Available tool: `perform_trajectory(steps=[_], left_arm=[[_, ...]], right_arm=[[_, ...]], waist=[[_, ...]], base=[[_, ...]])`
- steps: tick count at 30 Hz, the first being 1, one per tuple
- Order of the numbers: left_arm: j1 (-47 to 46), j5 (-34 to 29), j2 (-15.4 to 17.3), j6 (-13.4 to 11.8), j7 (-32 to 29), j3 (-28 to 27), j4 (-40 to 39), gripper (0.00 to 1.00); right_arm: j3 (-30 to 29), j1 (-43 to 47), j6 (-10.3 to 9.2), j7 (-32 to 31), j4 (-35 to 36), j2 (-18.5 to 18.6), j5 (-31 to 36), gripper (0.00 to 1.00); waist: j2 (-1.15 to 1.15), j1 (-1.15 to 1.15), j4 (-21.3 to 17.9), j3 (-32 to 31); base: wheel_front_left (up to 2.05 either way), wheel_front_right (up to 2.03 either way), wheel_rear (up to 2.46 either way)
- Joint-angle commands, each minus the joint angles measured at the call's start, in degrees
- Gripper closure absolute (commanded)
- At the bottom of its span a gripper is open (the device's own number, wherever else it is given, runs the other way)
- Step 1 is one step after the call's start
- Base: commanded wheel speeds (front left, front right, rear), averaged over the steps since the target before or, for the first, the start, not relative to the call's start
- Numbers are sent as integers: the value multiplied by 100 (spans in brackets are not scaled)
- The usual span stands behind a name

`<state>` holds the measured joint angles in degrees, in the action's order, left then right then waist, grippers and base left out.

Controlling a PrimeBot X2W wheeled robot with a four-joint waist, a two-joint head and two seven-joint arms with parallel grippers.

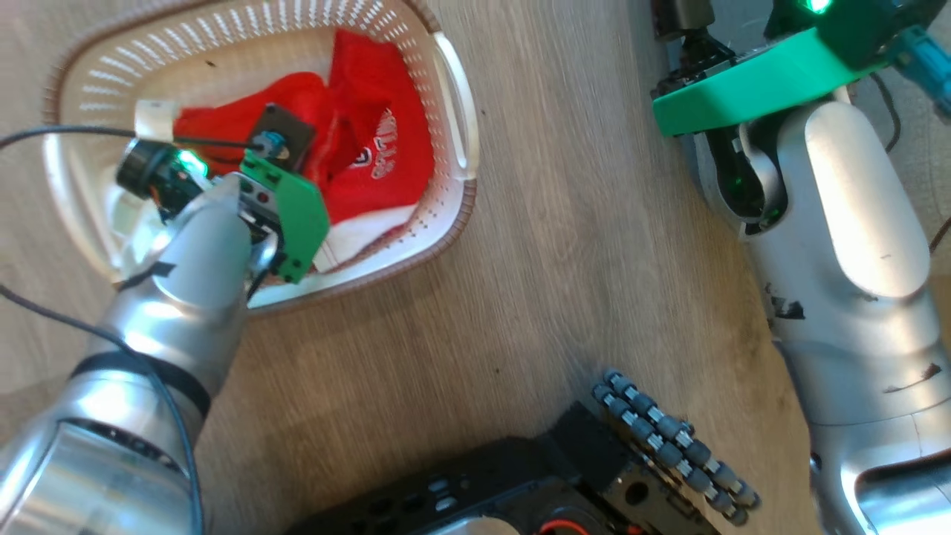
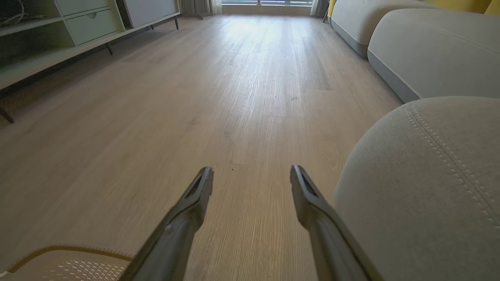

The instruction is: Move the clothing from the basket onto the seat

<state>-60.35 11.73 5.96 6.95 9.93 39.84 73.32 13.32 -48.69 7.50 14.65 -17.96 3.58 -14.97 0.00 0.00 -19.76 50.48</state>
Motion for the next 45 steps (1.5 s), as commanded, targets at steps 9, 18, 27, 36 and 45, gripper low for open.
perform_trajectory(steps=[9, 18, 27, 36, 45], left_arm=[[526, 364, -218, 46, 414, -85, -266, 100], [982, 779, -288, 52, 504, -157, -823, 100], [1557, 882, -268, -20, 506, -567, -1888, 100], [1915, 772, -226, -82, 507, -1028, -2746, 100], [2039, 673, -247, -60, 507, -1324, -3435, 100]], right_arm=[[-80, 460, -1, 35, -137, -70, 333, 0], [-119, 815, -1, 35, -479, -61, 500, 0], [-80, 1281, -1, 35, -739, 66, 441, 0], [17, 1786, -1, 35, -943, 160, 319, 0], [91, 2227, -1, 35, -1069, 193, 223, 0]], waist=[[0, 0, 564, -1108], [0, 0, 1009, -2065], [0, 0, 1356, -3040], [0, 0, 1551, -3846], [0, 0, 1668, -4416]], base=[[0, 0, 0], [0, 0, 0], [0, 0, 0], [0, 0, 0], [0, 0, 0]])
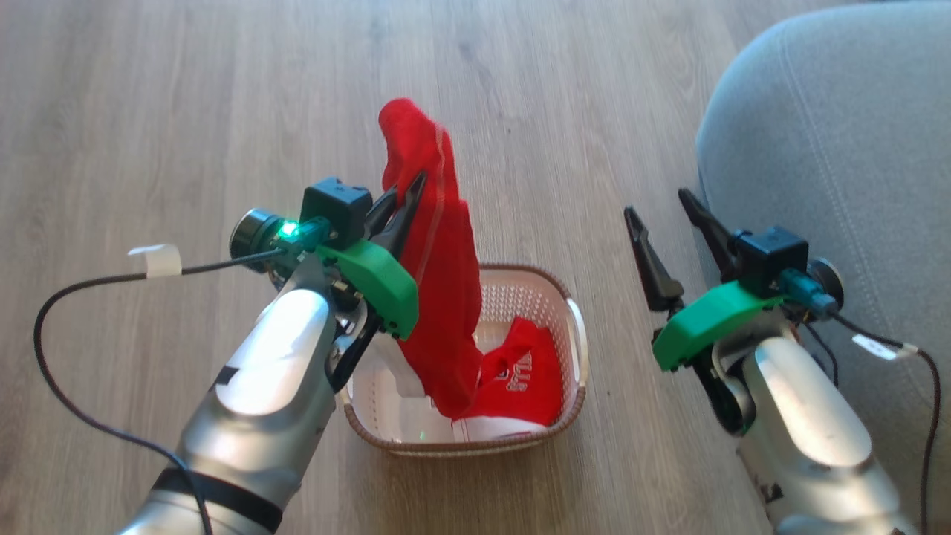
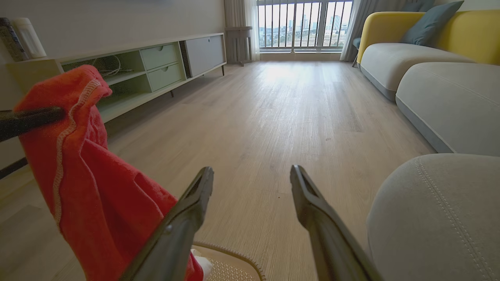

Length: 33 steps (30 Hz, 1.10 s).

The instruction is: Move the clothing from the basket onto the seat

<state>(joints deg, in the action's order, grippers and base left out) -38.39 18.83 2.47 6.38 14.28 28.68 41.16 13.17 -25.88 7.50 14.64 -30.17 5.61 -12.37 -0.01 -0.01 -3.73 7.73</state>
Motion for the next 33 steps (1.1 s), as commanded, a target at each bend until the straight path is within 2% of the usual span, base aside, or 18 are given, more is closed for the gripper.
perform_trajectory(steps=[1, 13, 20, 24, 31, 33], left_arm=[[-172, -76, 93, 15, 72, -205, -401, 100], [-778, -152, 52, 74, 72, 21, -1446, 100], [-968, -135, 46, 55, 72, 195, -1612, 100], [-990, -90, 44, 25, 72, 278, -1665, 100], [-1004, -16, 42, -24, 72, 475, -1741, 100], [-1003, 23, 42, -42, 72, 567, -1780, 100]], right_arm=[[125, 39, -1, 36, 125, 2, -68, 0], [227, 375, -1, 36, 81, 11, -165, 0], [301, 397, -1, 36, 117, -15, -194, 0], [560, 345, -1, 36, 404, -50, -335, 0], [1214, 172, -1, 36, 1332, -31, -627, 0], [1347, 134, -1, 36, 1384, -21, -649, 0]], waist=[[1, 1, 92, -250], [1, 1, 167, -554], [1, 1, 165, -522], [1, 1, 164, -496], [1, 1, 204, -431], [1, 1, 227, -423]], base=[[0, 0, 0], [0, 0, 0], [0, 0, 0], [0, 0, 0], [0, 0, 0], [0, 0, 0]])
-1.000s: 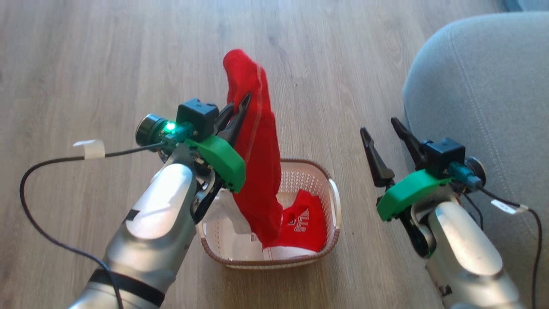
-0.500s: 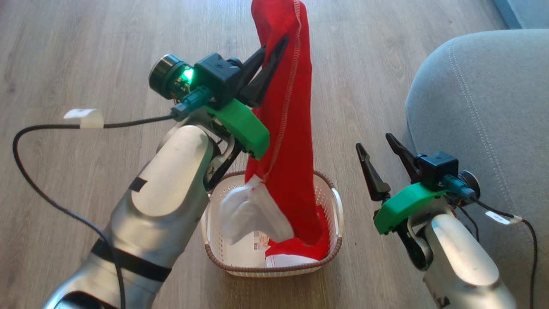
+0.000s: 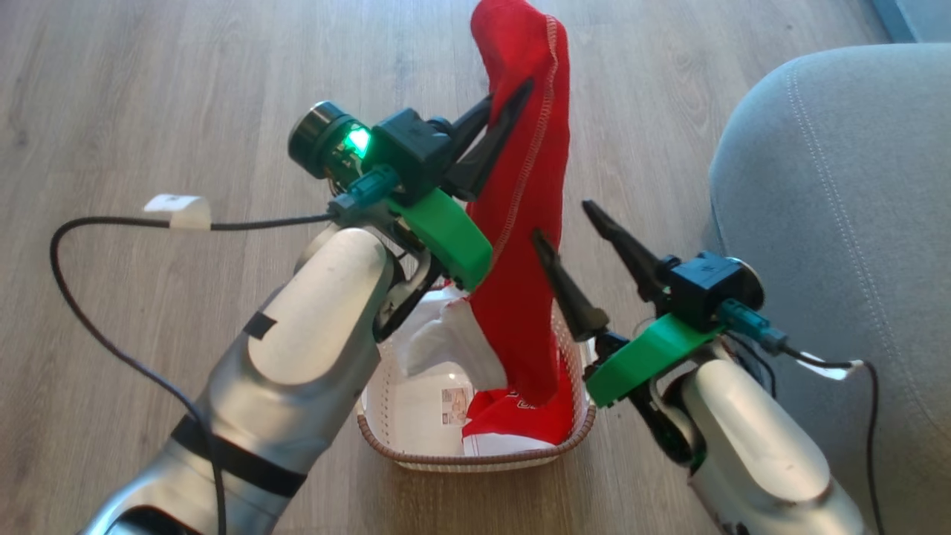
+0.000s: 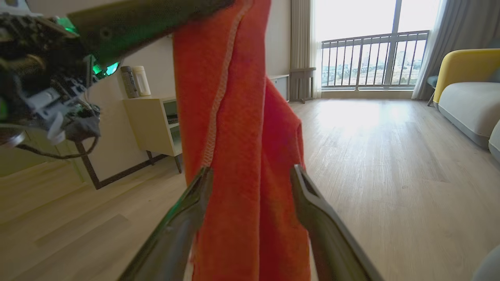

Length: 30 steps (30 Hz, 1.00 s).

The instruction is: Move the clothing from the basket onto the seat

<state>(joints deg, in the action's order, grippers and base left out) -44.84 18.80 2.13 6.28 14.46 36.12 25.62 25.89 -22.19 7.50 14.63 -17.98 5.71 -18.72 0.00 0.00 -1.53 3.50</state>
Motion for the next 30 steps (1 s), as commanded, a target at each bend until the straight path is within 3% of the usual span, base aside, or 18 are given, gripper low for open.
perform_trajectory(steps=[1, 10, 17, 18, 19, 28, 29, 30], left_arm=[[-357, 55, 76, -40, 53, -126, -248, 100], [-411, 331, 76, -142, 53, 373, -340, 100], [-452, 540, 76, -226, 53, 669, -398, 100], [-456, 568, 76, -240, 53, 701, -405, 100], [-457, 595, 76, -258, 53, 723, -407, 100], [-415, 602, 75, -372, 53, 665, -457, 100], [-384, 577, 77, -364, 53, 636, -451, 67], [-346, 567, 77, -346, 53, 603, -440, 0]], right_arm=[[125, -267, -1, 37, 125, -33, -14, 0], [701, -917, -1, 37, -1356, -215, -2, 0], [941, -1401, -1, 37, -2127, -276, -236, 0], [998, -1455, -1, 37, -2187, -278, -326, 36], [1036, -1503, -1, 37, -2236, -279, -415, 100], [860, -1612, -1, 37, -2245, -282, -595, 100], [801, -1588, -1, 37, -2197, -282, -568, 100], [738, -1565, -1, 37, -2140, -282, -532, 100]], waist=[[0, 0, 25, 1], [0, 0, 268, -15], [0, 0, 461, 21], [0, 0, 487, 26], [0, 0, 505, 29], [0, 0, 502, 128], [0, 0, 472, 143], [0, 0, 442, 157]], base=[[0, 0, 0], [0, 0, 0], [0, 0, 0], [0, 0, 0], [0, 0, 0], [0, 0, 0], [0, 0, 0], [0, 0, 0]])
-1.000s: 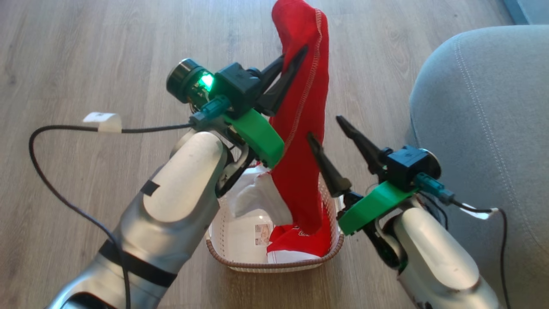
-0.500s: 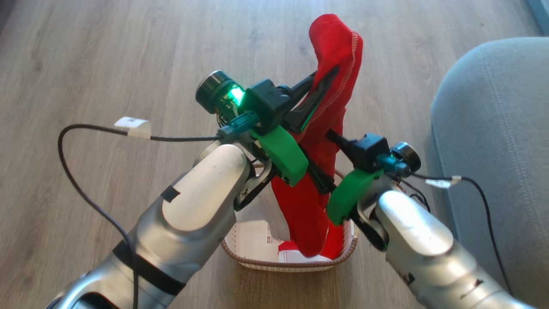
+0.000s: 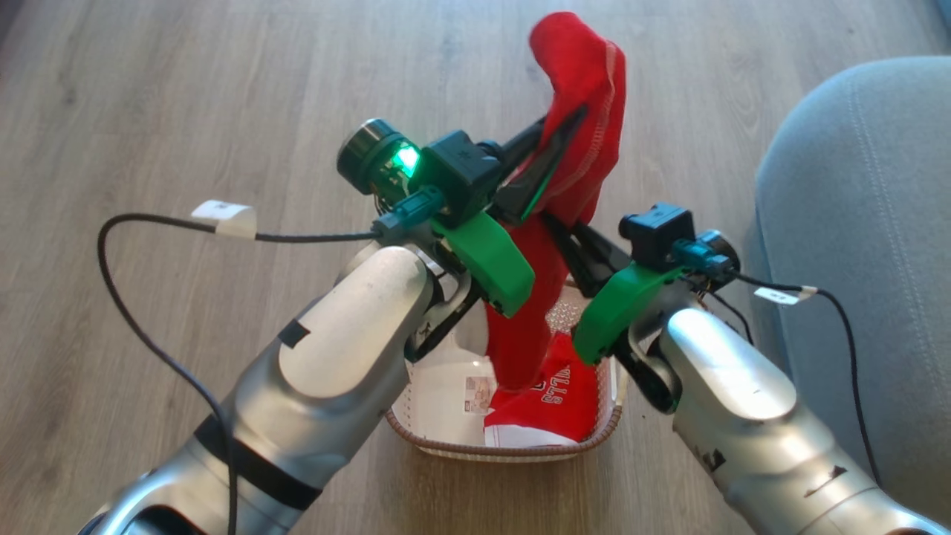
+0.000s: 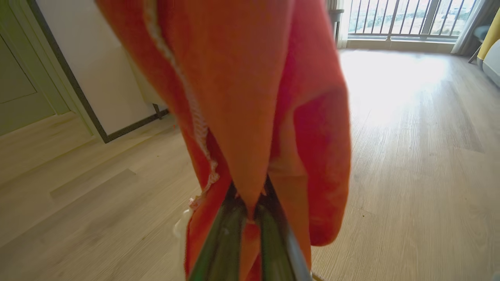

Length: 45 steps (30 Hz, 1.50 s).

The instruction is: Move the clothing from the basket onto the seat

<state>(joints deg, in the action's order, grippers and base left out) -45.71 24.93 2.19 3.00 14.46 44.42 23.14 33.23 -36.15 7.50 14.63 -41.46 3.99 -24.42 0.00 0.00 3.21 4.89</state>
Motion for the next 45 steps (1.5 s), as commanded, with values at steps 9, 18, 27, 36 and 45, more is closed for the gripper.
perform_trajectory(steps=[9, 18, 27, 36, 45], left_arm=[[13, -162, 153, 218, 53, -359, 102, 0], [423, -134, 291, 377, 53, -478, 409, 0], [775, -193, 360, 424, 53, -674, 436, 0], [1183, -293, 368, 440, 53, -1005, 421, 0], [1092, -375, 323, 446, 54, -852, 421, 0]], right_arm=[[-621, 141, -1, 37, 963, -55, 423, 100], [-1076, 525, -1, 37, 1586, 72, 571, 100], [-1263, 850, -1, 37, 2005, 109, 590, 100], [-1254, 1161, -1, 37, 2347, 136, 566, 100], [-1801, 1644, -1, 37, 2957, 314, 799, 100]], waist=[[0, 0, -462, 132], [0, 0, -1263, 134], [0, 0, -2163, 68], [0, 0, -3284, -145], [0, 0, -3470, 163]], base=[[0, 0, 0], [0, 0, 0], [0, 0, 0], [0, 0, 0], [0, 0, 0]])
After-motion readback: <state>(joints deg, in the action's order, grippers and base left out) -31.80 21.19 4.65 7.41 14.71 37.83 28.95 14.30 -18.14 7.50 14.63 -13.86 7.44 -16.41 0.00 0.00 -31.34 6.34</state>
